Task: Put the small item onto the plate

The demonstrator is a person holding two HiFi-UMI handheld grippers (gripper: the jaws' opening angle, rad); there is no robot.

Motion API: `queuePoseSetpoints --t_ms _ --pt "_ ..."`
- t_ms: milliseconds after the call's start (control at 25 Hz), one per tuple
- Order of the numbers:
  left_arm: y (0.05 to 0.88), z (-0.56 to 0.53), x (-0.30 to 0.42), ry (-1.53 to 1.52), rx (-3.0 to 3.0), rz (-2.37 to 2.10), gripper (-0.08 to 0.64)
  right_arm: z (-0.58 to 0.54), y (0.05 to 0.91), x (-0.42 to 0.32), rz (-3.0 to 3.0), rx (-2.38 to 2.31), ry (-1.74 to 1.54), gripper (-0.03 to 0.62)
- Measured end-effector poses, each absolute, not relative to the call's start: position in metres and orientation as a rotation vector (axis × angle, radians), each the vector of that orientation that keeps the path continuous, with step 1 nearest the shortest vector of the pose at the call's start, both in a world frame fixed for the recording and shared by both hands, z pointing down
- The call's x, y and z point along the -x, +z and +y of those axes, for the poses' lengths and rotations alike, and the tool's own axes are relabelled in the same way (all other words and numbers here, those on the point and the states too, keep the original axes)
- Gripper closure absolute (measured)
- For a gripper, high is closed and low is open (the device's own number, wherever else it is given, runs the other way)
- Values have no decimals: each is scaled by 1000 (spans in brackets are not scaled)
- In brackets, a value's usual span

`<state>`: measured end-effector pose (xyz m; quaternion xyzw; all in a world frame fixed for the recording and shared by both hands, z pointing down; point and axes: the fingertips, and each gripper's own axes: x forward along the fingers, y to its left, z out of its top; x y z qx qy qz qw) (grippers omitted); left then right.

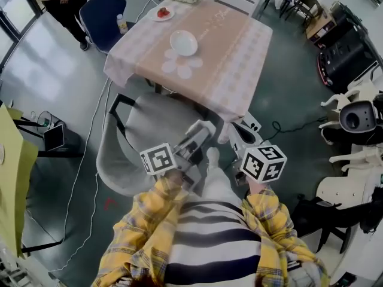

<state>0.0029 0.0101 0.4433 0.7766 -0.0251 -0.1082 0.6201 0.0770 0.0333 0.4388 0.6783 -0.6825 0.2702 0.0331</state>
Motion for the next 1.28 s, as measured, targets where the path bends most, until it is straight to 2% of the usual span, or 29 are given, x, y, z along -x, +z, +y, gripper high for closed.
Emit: queuePoseSetpoints --t_ms 600,1280 --pt "446 -97 -85 -339 -1797 -256 462 -86 438 -147 -2297 -1811 828 595" --pt "440 -200 -132 -487 -1763 -477 462 -179 443 -192 -2423 -1522 795 595"
